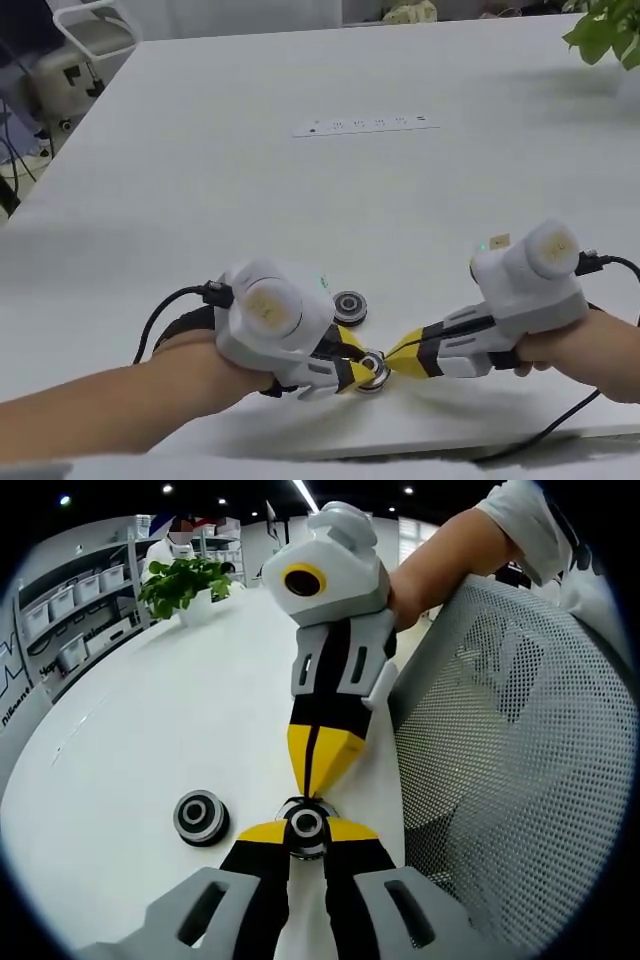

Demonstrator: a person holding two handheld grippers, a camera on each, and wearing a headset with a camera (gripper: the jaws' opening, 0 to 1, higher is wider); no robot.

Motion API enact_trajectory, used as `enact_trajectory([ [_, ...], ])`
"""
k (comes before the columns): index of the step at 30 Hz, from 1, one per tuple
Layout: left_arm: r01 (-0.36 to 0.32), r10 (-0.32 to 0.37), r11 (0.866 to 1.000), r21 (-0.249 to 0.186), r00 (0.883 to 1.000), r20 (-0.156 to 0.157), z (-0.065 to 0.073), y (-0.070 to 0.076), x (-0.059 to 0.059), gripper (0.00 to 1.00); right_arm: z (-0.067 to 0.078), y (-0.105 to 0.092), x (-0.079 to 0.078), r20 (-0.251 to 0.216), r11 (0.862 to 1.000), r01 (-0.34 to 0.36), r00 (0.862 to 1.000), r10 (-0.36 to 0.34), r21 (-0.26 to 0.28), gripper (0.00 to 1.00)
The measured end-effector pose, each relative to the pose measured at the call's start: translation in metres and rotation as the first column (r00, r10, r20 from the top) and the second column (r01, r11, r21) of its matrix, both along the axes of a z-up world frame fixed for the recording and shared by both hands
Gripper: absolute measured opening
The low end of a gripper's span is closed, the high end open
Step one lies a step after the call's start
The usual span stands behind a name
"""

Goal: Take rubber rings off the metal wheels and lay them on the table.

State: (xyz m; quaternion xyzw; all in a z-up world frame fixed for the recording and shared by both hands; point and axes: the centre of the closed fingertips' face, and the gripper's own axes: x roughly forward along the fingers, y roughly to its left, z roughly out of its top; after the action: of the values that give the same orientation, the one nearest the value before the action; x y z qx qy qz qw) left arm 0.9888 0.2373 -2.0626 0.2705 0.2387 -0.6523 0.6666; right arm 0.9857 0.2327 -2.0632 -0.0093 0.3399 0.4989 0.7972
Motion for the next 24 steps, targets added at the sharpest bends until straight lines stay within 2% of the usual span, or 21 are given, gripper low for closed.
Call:
enact_trajectory([
  [24,-0.001,0.001,1.0,-0.004,1.0,-0.002,-0.0002,0.0002,0.0004,0.07,0.0038,0.008,-0.0016,0.027,0.999,-0.032,0.999,0.032,0.008,0.0],
])
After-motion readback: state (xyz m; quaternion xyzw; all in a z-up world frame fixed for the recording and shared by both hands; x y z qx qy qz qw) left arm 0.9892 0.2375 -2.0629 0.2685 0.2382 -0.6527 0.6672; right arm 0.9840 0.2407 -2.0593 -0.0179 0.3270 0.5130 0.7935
